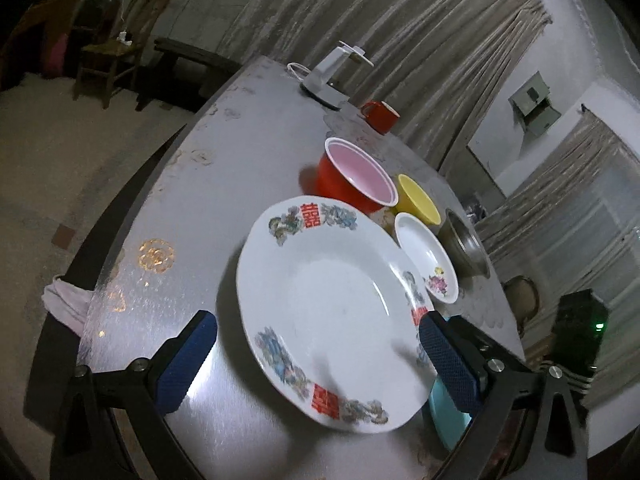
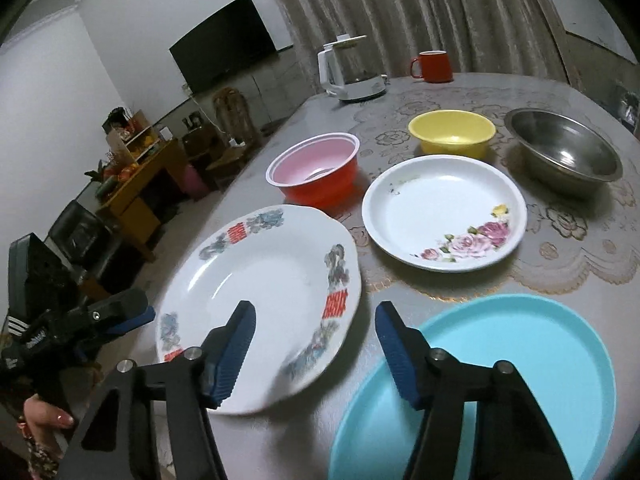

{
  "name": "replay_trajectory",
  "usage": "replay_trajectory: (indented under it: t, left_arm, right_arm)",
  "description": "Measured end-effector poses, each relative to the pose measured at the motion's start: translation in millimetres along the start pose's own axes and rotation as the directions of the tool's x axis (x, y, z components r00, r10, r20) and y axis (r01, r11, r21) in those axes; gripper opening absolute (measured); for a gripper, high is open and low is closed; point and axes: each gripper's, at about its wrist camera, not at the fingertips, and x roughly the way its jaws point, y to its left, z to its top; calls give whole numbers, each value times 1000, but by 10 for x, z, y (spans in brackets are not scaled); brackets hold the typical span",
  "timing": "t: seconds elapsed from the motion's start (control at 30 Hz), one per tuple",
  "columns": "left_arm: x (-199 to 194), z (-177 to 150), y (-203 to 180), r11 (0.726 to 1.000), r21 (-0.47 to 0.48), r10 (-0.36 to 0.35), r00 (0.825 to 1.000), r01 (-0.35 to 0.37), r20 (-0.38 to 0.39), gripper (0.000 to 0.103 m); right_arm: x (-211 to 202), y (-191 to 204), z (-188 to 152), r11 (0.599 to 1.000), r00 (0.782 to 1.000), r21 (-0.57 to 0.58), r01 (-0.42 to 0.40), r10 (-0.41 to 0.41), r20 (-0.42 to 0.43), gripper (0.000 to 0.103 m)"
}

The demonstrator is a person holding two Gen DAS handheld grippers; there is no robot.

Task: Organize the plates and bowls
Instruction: 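Grasp the rim of the large red-character white plate with the right tool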

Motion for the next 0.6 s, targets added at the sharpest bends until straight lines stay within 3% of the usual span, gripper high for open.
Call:
replay_trajectory:
  t: [0.13, 0.3, 0.43, 0.6]
  left_arm:
    - [81, 51, 70, 1000, -7, -8, 1000, 8, -14, 101]
    - [163, 71, 127, 1000, -3, -22, 1000, 22, -15, 101]
    - [154, 55, 117, 999, 38, -32, 999, 31, 31, 102]
    - [241, 63, 66, 995, 102, -24, 1000, 24, -3, 98]
  right_arm:
    - [176, -52, 27, 999, 999, 33, -7, 8, -31, 63]
    - [384, -149, 46, 996, 996, 86, -26, 33, -78, 51]
    - [476, -161, 29, 993, 994, 111, -50, 61, -96, 41]
    - [588, -186, 28, 984, 988, 154, -94, 111, -109, 36]
